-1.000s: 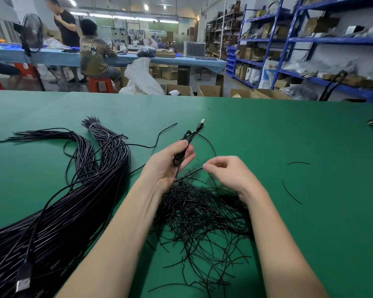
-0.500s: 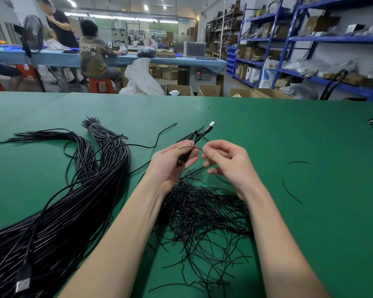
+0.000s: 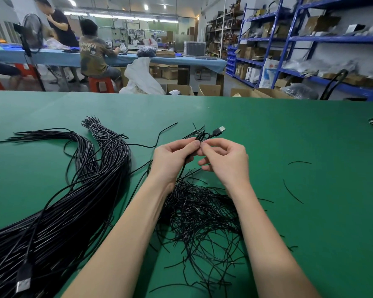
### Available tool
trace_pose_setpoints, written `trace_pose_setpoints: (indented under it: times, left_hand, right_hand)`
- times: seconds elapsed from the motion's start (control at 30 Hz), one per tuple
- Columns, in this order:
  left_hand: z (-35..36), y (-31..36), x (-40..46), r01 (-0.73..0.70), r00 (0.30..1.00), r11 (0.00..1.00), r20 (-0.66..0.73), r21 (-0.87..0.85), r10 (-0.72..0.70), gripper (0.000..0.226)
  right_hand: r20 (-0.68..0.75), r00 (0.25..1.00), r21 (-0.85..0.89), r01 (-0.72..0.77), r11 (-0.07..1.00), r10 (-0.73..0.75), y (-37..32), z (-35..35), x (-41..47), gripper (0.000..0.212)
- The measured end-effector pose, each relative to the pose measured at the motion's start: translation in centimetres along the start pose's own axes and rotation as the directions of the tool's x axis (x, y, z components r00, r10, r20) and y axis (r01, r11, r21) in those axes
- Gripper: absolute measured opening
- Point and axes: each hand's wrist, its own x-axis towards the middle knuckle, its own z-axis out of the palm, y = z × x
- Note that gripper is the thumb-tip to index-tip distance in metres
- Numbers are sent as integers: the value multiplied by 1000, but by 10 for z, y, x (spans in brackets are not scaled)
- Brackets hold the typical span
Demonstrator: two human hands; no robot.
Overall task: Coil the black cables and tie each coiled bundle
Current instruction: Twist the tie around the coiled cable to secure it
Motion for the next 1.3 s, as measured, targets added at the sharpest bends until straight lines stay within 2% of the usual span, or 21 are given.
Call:
trace_pose_setpoints:
  times: [0.1, 0.37, 0.5, 0.6, 0.67, 0.73, 0.83, 0.93, 1.03, 1.17, 1.3]
  left_hand:
    - [1, 0, 0, -34, 999, 999, 16, 37, 33, 8]
    - [2, 5, -5, -118, 993, 984, 29, 134, 115, 5]
    - [6, 7, -6, -178, 981, 938, -25, 298, 195, 7]
    - [8, 6, -6, -218, 958, 876, -77, 430, 276, 14]
    - [8, 8, -5, -197, 961, 900, -104, 389, 255, 16]
    - [7, 9, -3, -136, 978, 958, -121, 251, 170, 17]
    - [7, 11, -2, -40, 995, 999, -87, 24, 42, 16]
    - [9, 12, -3, 15, 1000, 994, 15, -106, -14, 13]
    - [10, 13, -5, 53, 994, 988, 102, -145, -38, 13]
    - [5, 15, -7, 100, 980, 981, 187, -164, -69, 13]
    - [-4, 18, -6, 135, 955, 982, 283, -129, -93, 15]
  right_hand:
    - [-21, 999, -60, 26, 998, -27, -1, -1, 0, 8]
    - [8, 970, -322, 233, 917, -244, 0, -3, 0, 12]
    - [59, 938, -400, 336, 853, -342, 1, -5, 1, 15]
    - [87, 934, -408, 352, 842, -348, 3, -2, -2, 23]
    - [64, 958, -309, 284, 908, -278, 4, 0, -2, 22]
    - [60, 987, -129, 153, 980, -146, 4, 1, -3, 20]
    - [129, 990, 117, -67, 991, 52, 4, -1, -2, 12]
    - [261, 936, 386, -324, 864, 234, 4, -6, -2, 7]
    - [364, 872, 526, -482, 701, 327, 5, -9, -4, 11]
    - [413, 834, 581, -550, 600, 365, 5, -10, -3, 15]
    - [439, 818, 557, -572, 603, 371, 7, -11, -3, 9]
